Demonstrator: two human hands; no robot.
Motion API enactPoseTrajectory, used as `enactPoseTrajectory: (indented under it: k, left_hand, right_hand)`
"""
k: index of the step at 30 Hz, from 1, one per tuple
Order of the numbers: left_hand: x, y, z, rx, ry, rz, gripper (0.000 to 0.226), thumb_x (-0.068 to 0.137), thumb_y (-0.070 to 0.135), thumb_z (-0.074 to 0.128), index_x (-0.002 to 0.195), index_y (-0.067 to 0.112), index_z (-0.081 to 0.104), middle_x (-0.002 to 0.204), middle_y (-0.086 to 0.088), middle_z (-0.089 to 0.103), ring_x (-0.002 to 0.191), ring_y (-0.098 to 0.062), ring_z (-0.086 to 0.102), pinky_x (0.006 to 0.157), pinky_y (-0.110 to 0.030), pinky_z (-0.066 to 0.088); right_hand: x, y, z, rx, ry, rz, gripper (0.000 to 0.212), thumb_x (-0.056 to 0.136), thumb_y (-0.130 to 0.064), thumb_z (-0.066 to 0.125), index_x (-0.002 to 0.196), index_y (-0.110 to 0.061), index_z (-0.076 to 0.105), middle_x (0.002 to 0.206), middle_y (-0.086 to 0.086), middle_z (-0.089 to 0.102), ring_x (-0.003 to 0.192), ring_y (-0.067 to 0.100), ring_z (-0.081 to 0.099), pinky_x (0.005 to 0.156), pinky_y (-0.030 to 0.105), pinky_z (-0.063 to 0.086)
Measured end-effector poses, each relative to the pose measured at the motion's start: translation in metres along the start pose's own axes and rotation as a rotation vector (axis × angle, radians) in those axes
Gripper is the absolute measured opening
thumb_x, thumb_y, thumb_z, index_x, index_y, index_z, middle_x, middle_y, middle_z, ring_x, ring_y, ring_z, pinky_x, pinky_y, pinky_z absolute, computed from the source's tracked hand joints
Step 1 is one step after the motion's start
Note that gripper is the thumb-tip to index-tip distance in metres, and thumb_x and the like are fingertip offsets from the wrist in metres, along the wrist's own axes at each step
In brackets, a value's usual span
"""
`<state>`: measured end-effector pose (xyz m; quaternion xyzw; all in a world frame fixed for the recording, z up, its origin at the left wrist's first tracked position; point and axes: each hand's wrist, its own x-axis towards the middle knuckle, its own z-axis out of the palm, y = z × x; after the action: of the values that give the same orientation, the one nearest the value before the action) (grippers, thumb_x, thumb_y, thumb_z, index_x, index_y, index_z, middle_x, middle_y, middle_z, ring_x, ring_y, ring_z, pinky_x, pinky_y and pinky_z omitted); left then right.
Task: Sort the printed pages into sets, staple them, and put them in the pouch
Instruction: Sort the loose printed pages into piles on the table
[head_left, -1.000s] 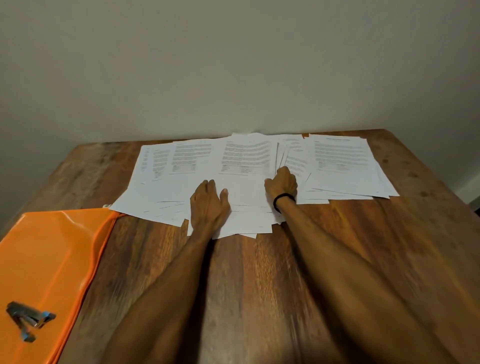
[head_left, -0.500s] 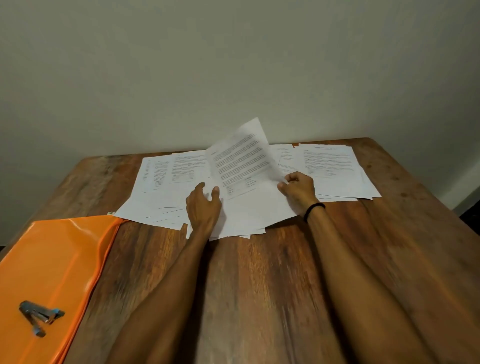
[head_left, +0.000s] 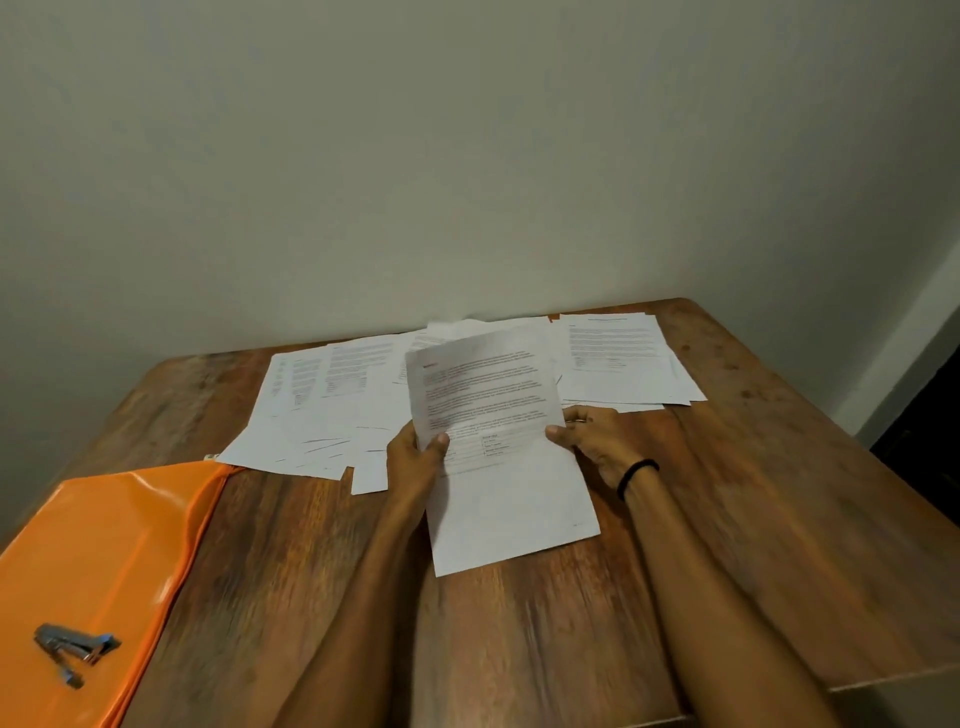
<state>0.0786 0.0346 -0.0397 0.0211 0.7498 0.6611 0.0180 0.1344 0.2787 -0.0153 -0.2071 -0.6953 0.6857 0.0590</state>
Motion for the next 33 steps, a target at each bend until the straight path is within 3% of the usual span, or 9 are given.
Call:
enactPoseTrajectory:
  k: [3, 6, 9, 12, 14, 16, 20, 26, 33]
  left_hand:
    - [-0.005, 0.002, 0.005, 0.016, -0.001, -0.033, 0.034, 0.096, 0.014, 0.065, 0.129, 0.013, 0.057, 0.121, -0.004, 0.068, 0.108, -0.027, 0.067, 0.091, -0.041, 0.058]
    - [-0.021, 0.007, 0.026, 0.109, 0.034, -0.059, 0.058, 0.092, 0.012, 0.07, 0.141, 0.016, 0.041, 0.114, -0.006, 0.062, 0.112, -0.026, 0.063, 0.094, -0.034, 0.051]
    - [-0.048, 0.007, 0.066, 0.302, -0.088, 0.064, 0.082, 0.091, 0.012, 0.071, 0.154, 0.023, 0.02, 0.114, -0.005, 0.058, 0.112, -0.025, 0.059, 0.094, -0.03, 0.045]
    - [-0.08, -0.003, 0.117, 0.675, -0.307, 0.348, 0.075, 0.085, 0.042, 0.069, 0.149, 0.032, 0.031, 0.137, -0.002, 0.05, 0.118, -0.021, 0.053, 0.095, -0.028, 0.047]
    - [-0.099, -0.011, 0.15, 0.956, -0.414, 0.43, 0.053, 0.088, 0.065, 0.052, 0.133, 0.038, 0.044, 0.137, 0.0, 0.052, 0.109, -0.013, 0.052, 0.084, -0.018, 0.046]
    - [-0.114, -0.016, 0.178, 1.128, -0.517, 0.505, 0.054, 0.088, 0.078, 0.03, 0.126, 0.041, 0.042, 0.141, 0.002, 0.049, 0.112, -0.017, 0.052, 0.092, -0.028, 0.049]
    - [-0.143, 0.003, 0.219, 1.163, -0.624, 0.569, 0.061, 0.096, 0.071, 0.029, 0.145, 0.036, 0.04, 0.165, -0.007, 0.018, 0.147, -0.03, 0.025, 0.114, -0.044, 0.031]
    - [-0.159, 0.013, 0.252, 1.045, -0.712, 0.596, 0.057, 0.1, 0.062, 0.033, 0.148, 0.032, 0.039, 0.161, -0.007, 0.028, 0.146, -0.032, 0.026, 0.118, -0.051, 0.023]
    - [-0.153, 0.007, 0.256, 1.06, -0.677, 0.571, 0.064, 0.098, 0.067, 0.029, 0.153, 0.035, 0.032, 0.165, -0.003, 0.022, 0.149, -0.033, 0.022, 0.119, -0.056, 0.019]
  right_hand:
    - [-0.002, 0.002, -0.003, -0.157, 0.05, -0.029, 0.016, 0.079, 0.001, 0.08, 0.086, -0.009, 0.07, 0.094, 0.009, 0.077, 0.089, 0.025, 0.074, 0.079, 0.037, 0.061]
    - [-0.007, 0.007, -0.019, -0.334, 0.15, -0.108, 0.018, 0.077, 0.004, 0.075, 0.084, -0.012, 0.07, 0.092, 0.009, 0.075, 0.088, 0.027, 0.073, 0.081, 0.046, 0.061]
    - [-0.03, 0.007, -0.053, -0.69, 0.363, -0.222, 0.02, 0.078, 0.006, 0.063, 0.091, -0.003, 0.075, 0.094, 0.011, 0.074, 0.087, 0.029, 0.069, 0.07, 0.033, 0.056]
    - [-0.051, 0.016, -0.094, -0.881, 0.607, -0.111, 0.022, 0.084, 0.005, 0.062, 0.103, -0.001, 0.071, 0.108, 0.016, 0.07, 0.102, 0.033, 0.064, 0.082, 0.033, 0.05]
    - [-0.065, 0.026, -0.12, -0.929, 0.725, 0.065, 0.026, 0.087, -0.001, 0.065, 0.112, -0.005, 0.066, 0.12, 0.018, 0.064, 0.114, 0.036, 0.058, 0.097, 0.043, 0.047]
    - [-0.075, 0.038, -0.14, -0.954, 0.772, 0.122, 0.04, 0.086, -0.007, 0.068, 0.125, -0.009, 0.058, 0.131, 0.019, 0.056, 0.123, 0.038, 0.05, 0.106, 0.047, 0.041]
    - [-0.087, 0.058, -0.163, -1.029, 0.787, -0.012, 0.047, 0.091, -0.022, 0.068, 0.135, -0.01, 0.054, 0.139, 0.016, 0.054, 0.132, 0.033, 0.044, 0.116, 0.043, 0.03]
    - [-0.098, 0.071, -0.194, -1.007, 0.691, 0.218, 0.047, 0.098, -0.039, 0.058, 0.137, -0.013, 0.055, 0.151, 0.013, 0.045, 0.146, 0.037, 0.029, 0.122, 0.052, 0.015]
    - [-0.095, 0.076, -0.213, -0.959, 0.632, 0.168, 0.059, 0.101, -0.046, 0.049, 0.151, -0.017, 0.039, 0.163, 0.01, 0.028, 0.152, 0.035, 0.017, 0.123, 0.052, 0.006]
